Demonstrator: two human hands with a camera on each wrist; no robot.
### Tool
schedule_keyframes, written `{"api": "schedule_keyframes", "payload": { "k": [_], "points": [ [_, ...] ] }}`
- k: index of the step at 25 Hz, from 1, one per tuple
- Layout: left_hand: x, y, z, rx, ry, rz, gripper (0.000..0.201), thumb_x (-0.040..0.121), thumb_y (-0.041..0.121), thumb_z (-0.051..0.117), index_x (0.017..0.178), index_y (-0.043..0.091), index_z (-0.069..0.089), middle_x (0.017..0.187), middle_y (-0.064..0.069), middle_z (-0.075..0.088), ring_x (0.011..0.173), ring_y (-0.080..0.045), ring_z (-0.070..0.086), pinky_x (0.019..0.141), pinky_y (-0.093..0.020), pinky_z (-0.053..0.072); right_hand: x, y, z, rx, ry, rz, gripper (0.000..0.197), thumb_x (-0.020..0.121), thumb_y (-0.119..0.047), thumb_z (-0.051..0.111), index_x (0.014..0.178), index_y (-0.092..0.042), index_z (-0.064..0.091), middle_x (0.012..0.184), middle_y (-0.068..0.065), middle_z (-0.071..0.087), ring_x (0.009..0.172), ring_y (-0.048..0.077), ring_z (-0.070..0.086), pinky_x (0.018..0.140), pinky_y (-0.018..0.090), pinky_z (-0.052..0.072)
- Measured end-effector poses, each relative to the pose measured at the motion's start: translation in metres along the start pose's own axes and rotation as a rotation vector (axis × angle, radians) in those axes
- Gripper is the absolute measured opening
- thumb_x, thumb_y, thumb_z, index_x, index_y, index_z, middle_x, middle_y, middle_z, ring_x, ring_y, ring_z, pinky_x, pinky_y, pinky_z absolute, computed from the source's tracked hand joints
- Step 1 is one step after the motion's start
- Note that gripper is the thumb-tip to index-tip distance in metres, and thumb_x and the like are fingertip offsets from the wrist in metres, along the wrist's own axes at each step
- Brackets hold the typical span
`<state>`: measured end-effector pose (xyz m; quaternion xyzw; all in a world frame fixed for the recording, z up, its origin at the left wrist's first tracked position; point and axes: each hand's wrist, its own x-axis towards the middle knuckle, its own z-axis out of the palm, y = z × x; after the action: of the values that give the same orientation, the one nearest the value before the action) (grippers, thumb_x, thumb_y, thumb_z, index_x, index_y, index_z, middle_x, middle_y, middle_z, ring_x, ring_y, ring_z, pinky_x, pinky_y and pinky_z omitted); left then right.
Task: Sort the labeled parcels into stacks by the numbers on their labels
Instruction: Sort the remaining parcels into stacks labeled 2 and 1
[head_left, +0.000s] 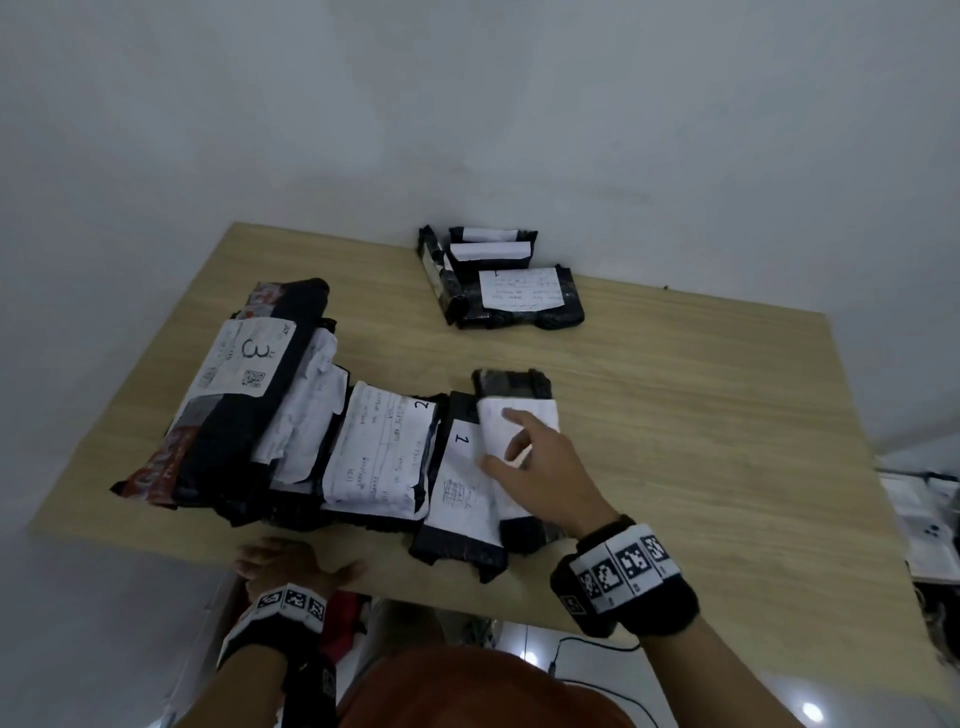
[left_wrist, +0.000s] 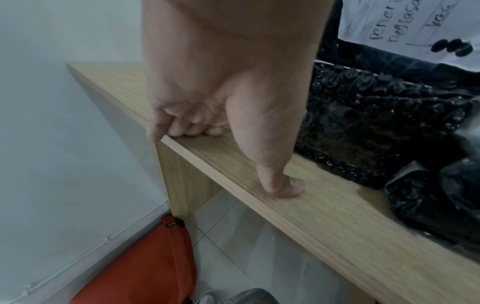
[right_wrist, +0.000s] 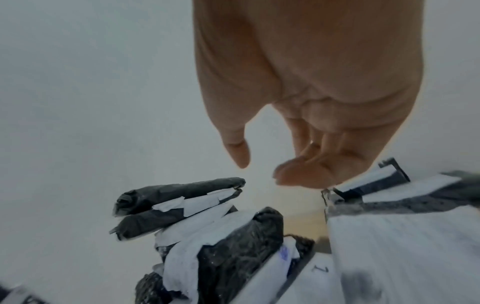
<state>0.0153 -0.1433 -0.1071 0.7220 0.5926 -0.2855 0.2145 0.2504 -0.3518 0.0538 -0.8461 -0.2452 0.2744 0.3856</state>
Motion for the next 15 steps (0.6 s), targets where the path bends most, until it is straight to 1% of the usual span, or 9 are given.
{"api": "schedule_keyframes", "payload": {
  "k": [2, 3, 5, 7, 9, 11, 12, 14, 15],
  "points": [
    [0.005, -0.01, 0.004, 0.03, -0.011, 0.006, 0.165, 0.032, 0.104, 0.03, 0.149, -0.006, -0.006, 0.153, -0.038, -0.007, 0.143, -0.052, -0.003, 0.116, -0.06, 0.004, 0.015, 0.013, 0.015, 0.056, 0.083, 0.058, 0.053, 0.084, -0.038, 0.067, 0.133, -0.027, 0.049, 0.106, -0.003, 0.061, 0.089, 0.014, 0.062, 0.077, 0.031, 0.049],
    [0.009, -0.014, 0.007, 0.039, -0.026, -0.002, 0.168, 0.027, 0.104, 0.024, 0.149, -0.006, -0.005, 0.153, -0.037, -0.007, 0.143, -0.052, -0.002, 0.116, -0.06, 0.005, 0.024, 0.024, 0.018, 0.058, 0.146, 0.148, 0.055, 0.084, -0.038, 0.066, 0.134, -0.024, 0.047, 0.117, 0.004, 0.058, 0.101, 0.02, 0.06, 0.083, 0.034, 0.048],
    [0.012, -0.019, 0.01, 0.042, -0.052, -0.033, 0.171, 0.021, 0.105, 0.018, 0.15, -0.005, -0.004, 0.153, -0.036, -0.006, 0.143, -0.052, -0.001, 0.116, -0.059, 0.007, 0.037, 0.053, 0.024, -0.052, 0.133, 0.409, 0.079, 0.081, -0.054, 0.065, 0.145, -0.023, 0.032, 0.139, 0.014, 0.04, 0.125, 0.034, 0.046, 0.1, 0.046, 0.043],
    [0.01, -0.022, 0.009, 0.053, -0.064, -0.077, 0.164, 0.032, 0.104, 0.027, 0.15, -0.004, -0.005, 0.153, -0.036, -0.008, 0.143, -0.052, -0.003, 0.116, -0.059, 0.008, 0.044, 0.075, 0.03, -0.086, -0.007, 0.565, 0.105, 0.07, -0.076, 0.06, 0.152, -0.025, 0.018, 0.15, 0.016, 0.028, 0.136, 0.039, 0.034, 0.109, 0.054, 0.035],
    [0.009, -0.028, 0.009, 0.082, -0.058, -0.111, 0.15, 0.048, 0.099, 0.036, 0.151, -0.003, -0.002, 0.153, -0.037, -0.006, 0.143, -0.052, -0.002, 0.117, -0.06, 0.006, 0.048, 0.086, 0.039, 0.013, -0.104, 0.585, 0.109, 0.067, -0.085, 0.055, 0.153, -0.03, 0.018, 0.154, 0.014, 0.024, 0.14, 0.04, 0.029, 0.111, 0.053, 0.032],
    [0.01, -0.037, 0.01, 0.135, -0.049, -0.11, 0.14, 0.055, 0.097, 0.038, 0.152, 0.001, 0.005, 0.154, -0.036, -0.004, 0.143, -0.052, 0.0, 0.116, -0.061, 0.004, 0.054, 0.1, 0.049, 0.14, -0.089, 0.598, 0.115, 0.06, -0.085, 0.062, 0.151, -0.026, 0.024, 0.154, 0.011, 0.03, 0.139, 0.036, 0.035, 0.11, 0.051, 0.036],
    [0.012, -0.041, 0.011, 0.156, -0.062, -0.111, 0.14, 0.054, 0.097, 0.037, 0.152, 0.003, 0.007, 0.154, -0.036, -0.003, 0.143, -0.052, 0.001, 0.116, -0.062, 0.004, 0.057, 0.11, 0.054, 0.176, -0.075, 0.62, 0.124, 0.05, -0.084, 0.071, 0.148, -0.022, 0.029, 0.148, 0.01, 0.039, 0.133, 0.033, 0.045, 0.106, 0.05, 0.043],
    [0.019, -0.047, 0.014, 0.15, -0.082, -0.147, 0.145, 0.047, 0.1, 0.037, 0.152, 0.004, 0.009, 0.154, -0.035, -0.003, 0.143, -0.052, 0.002, 0.115, -0.063, 0.005, 0.067, 0.123, 0.063, 0.265, -0.111, 0.639, 0.127, 0.035, -0.073, 0.087, 0.138, -0.014, 0.043, 0.132, 0.004, 0.059, 0.111, 0.024, 0.064, 0.089, 0.044, 0.058],
    [0.024, -0.048, 0.016, 0.144, -0.083, -0.16, 0.148, 0.043, 0.101, 0.037, 0.153, 0.005, 0.01, 0.154, -0.035, -0.002, 0.143, -0.052, 0.003, 0.115, -0.064, 0.006, 0.071, 0.124, 0.064, 0.323, -0.129, 0.63, 0.117, 0.037, -0.063, 0.093, 0.133, -0.011, 0.05, 0.122, 0.003, 0.066, 0.101, 0.02, 0.07, 0.079, 0.038, 0.061]
  ]
}}
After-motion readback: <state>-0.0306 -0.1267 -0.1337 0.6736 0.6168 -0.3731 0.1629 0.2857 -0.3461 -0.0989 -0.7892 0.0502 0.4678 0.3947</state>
